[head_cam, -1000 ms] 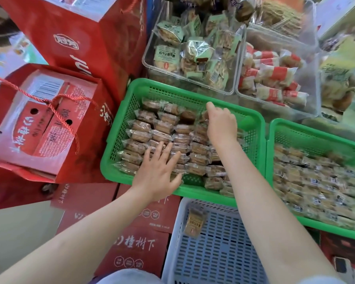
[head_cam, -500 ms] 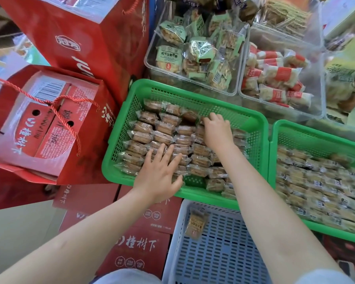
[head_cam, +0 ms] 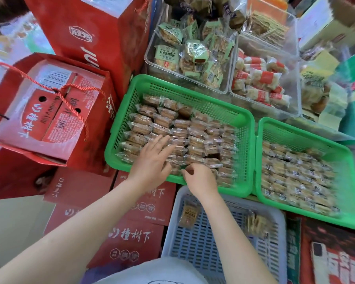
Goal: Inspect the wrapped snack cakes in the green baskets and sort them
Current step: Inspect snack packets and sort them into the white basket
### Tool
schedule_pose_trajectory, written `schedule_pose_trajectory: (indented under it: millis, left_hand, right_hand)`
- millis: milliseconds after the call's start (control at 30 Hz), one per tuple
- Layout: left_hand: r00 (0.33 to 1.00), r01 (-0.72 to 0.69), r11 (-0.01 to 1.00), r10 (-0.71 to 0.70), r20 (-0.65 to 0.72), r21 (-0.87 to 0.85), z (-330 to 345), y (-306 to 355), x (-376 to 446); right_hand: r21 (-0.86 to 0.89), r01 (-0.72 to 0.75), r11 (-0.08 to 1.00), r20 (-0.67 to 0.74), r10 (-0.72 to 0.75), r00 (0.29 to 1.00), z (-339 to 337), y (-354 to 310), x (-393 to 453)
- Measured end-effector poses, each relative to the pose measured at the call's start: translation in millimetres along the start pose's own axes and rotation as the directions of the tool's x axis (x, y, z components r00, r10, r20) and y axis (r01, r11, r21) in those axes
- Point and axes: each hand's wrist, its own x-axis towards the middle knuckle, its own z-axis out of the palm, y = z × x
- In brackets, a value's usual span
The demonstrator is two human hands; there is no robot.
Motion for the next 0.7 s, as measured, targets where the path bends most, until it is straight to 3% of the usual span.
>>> schedule_pose_trajectory:
  millis: [167,233,367,467,700]
  left_hand:
    - [0.997,0.039,0.982,-0.027,-0.069,0.186,1.7,-22.5,-45.7]
    - [0.999,0.040,0.965,-0.042,0.003,0.261,2.6,-23.1,-53.5]
    - [0.992,0.065,0.966,-0.090,0.090,0.248,-1.4,-19.3,-49.7]
    - [0.988,0.079,0.966,-0.109,0.113,0.248,-3.0,-17.7,-47.8]
    - [0.980,0.106,0.966,-0.142,0.141,0.237,-6.7,-12.6,-46.9]
  right_hand:
    - [-0.036,-0.072,0.997,0.116,0.076,0.990,0.0,-17.5,14.8]
    - [-0.034,-0.094,0.995,0.086,0.096,0.992,3.5,-21.6,18.8]
    - [-0.013,-0.099,0.995,-0.033,0.099,0.995,6.7,-24.1,20.8]
    - [0.127,-0.103,0.987,-0.128,0.119,0.985,7.7,-25.4,24.3]
    - [0.382,-0.018,0.924,-0.189,0.097,0.977,-3.5,-21.3,4.2]
